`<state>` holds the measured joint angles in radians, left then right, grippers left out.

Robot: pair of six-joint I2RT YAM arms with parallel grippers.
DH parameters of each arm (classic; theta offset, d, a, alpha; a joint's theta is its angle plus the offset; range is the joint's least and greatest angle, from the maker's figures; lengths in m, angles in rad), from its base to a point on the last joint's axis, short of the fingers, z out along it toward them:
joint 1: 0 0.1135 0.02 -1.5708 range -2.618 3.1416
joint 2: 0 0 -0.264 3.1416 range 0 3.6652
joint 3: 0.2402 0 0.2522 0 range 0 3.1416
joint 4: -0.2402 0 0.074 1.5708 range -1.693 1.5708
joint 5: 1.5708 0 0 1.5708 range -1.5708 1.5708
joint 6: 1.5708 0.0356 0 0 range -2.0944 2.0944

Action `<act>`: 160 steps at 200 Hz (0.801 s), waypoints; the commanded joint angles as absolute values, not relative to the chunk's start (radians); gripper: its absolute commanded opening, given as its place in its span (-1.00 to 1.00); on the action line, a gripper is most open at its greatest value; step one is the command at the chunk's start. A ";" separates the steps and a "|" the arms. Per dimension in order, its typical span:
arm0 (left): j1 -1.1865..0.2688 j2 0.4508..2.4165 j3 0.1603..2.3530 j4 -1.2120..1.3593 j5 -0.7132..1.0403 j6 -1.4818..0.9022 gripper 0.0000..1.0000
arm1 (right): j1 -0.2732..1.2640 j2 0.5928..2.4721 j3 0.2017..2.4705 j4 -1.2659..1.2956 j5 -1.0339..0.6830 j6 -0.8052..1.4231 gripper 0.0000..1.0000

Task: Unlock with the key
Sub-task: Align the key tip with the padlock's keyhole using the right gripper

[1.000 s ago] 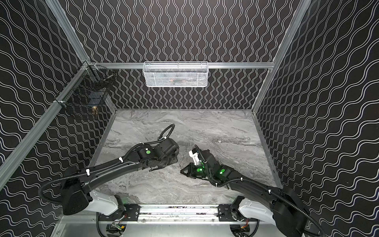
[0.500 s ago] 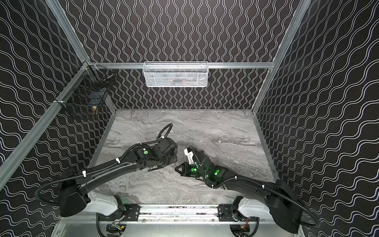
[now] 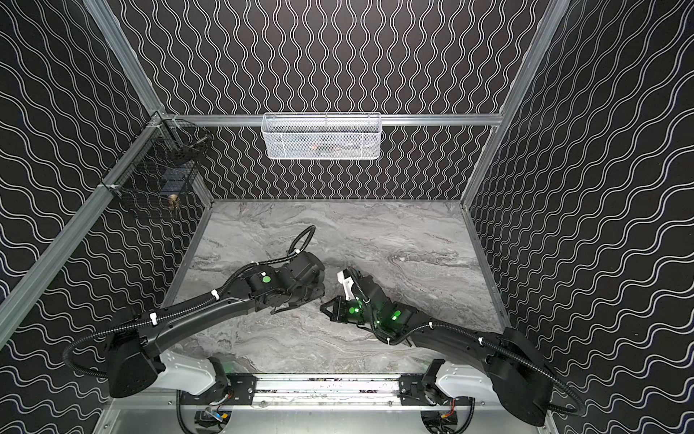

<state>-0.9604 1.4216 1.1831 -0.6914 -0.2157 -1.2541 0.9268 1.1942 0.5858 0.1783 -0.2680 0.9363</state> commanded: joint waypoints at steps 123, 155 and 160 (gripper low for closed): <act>-0.963 1.391 1.165 -0.683 -0.202 -1.271 -0.75 | 0.924 1.182 0.632 0.181 -0.213 0.956 -1.00; -0.976 1.392 1.162 -0.657 -0.173 -1.277 -0.78 | 0.925 1.206 0.646 0.211 -0.229 0.962 -1.00; -0.980 1.395 1.168 -0.663 -0.180 -1.273 -0.78 | 0.924 1.210 0.651 0.209 -0.231 0.960 -1.00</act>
<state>-0.9661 1.3933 1.1614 -0.6563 -0.1932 -1.2583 0.9245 1.1976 0.6247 0.1524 -0.2371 0.9596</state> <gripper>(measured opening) 0.402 0.061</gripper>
